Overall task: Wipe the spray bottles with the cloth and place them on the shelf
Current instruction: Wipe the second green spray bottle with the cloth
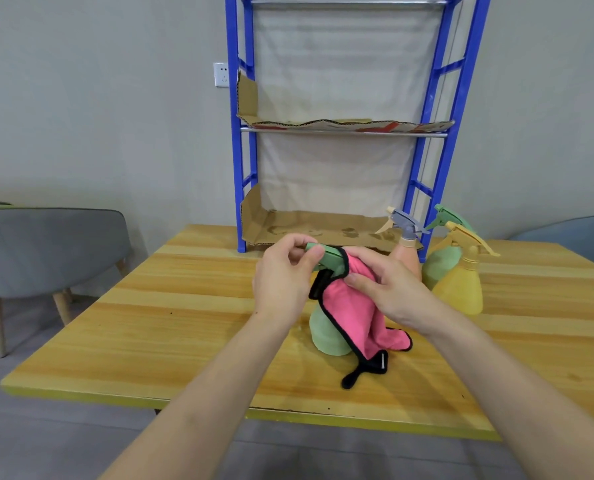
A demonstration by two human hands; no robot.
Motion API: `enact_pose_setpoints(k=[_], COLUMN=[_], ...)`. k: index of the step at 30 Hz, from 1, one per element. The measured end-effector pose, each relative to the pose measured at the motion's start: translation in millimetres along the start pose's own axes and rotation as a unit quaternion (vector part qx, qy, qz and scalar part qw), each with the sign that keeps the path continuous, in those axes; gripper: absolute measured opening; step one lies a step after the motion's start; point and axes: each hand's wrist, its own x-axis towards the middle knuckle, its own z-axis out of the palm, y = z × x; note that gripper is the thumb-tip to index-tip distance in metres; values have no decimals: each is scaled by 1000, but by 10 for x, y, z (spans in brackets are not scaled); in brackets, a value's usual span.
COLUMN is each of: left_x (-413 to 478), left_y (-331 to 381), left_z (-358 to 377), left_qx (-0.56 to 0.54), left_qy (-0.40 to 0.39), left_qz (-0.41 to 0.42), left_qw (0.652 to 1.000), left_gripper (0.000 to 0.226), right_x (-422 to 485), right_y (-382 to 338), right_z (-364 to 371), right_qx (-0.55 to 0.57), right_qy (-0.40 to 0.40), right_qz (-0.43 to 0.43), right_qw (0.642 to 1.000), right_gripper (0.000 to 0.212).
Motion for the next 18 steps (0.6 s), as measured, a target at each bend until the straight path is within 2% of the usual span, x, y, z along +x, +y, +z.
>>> enact_pose_setpoints(k=[6,10,12,14,16,18], left_x=[17,80,107,101,88,76], left_y=[-3,14,20,30,36,46], left_z=[-13,-69,-67,-63,-73,-87], left_qx=[5,19,19,7,-14,-26], left_qy=[-2,-34,-44,-47,-48,-46], left_qz=[3,9,7,-1,-9,-12], left_qw=[1000,999,999,999,999,999], left_gripper=[3,4,6,7,8,8], right_x=[-37,-84,-138,-199,-245,-310], right_y=[-16,2,10,9,2,-28], right_z=[170,88,99,149,186,175], right_qx=[16,18,38,96,201,241], right_qy=[74,38,51,73,93,128], right_qz=[22,-7,-4,23,66,78], right_qw=[997,999,998,992,973,959], right_gripper=[38,43,43,40,33,27])
